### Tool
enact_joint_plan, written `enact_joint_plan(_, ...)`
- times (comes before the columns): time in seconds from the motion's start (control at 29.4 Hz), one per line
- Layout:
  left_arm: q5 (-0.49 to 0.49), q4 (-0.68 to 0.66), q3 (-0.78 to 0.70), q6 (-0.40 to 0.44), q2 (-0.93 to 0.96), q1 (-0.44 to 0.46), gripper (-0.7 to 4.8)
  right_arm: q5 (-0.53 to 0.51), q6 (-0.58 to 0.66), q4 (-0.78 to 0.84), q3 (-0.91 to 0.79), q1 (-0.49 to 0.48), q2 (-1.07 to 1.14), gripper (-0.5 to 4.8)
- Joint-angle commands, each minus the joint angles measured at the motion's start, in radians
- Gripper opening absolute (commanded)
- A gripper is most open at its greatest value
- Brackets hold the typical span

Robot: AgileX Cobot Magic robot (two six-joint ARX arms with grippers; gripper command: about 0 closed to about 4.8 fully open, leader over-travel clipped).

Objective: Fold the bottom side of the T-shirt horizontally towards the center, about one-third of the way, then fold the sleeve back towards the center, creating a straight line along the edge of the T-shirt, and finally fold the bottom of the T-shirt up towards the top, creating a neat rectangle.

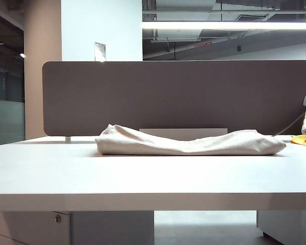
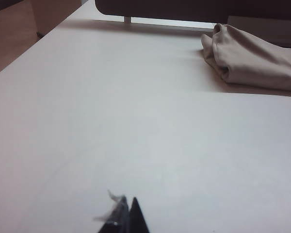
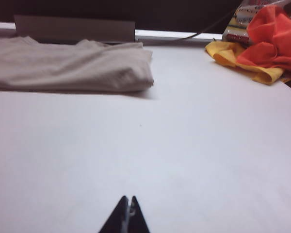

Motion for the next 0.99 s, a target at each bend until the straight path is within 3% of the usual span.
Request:
enact_joint_plan(0.03, 0.006, 0.002, -0.004, 0.004, 0.0, 0.0, -0.05, 0.002, -0.01, -0.045, -0.004, -0.001, -0.052, -0.05)
enact_joint_plan(0.99, 0.006, 0.001, -0.004, 0.004, 0.0, 0.0, -0.05, 0.002, -0.039, -0.063, -0.004, -0.003, -0.054, -0.05)
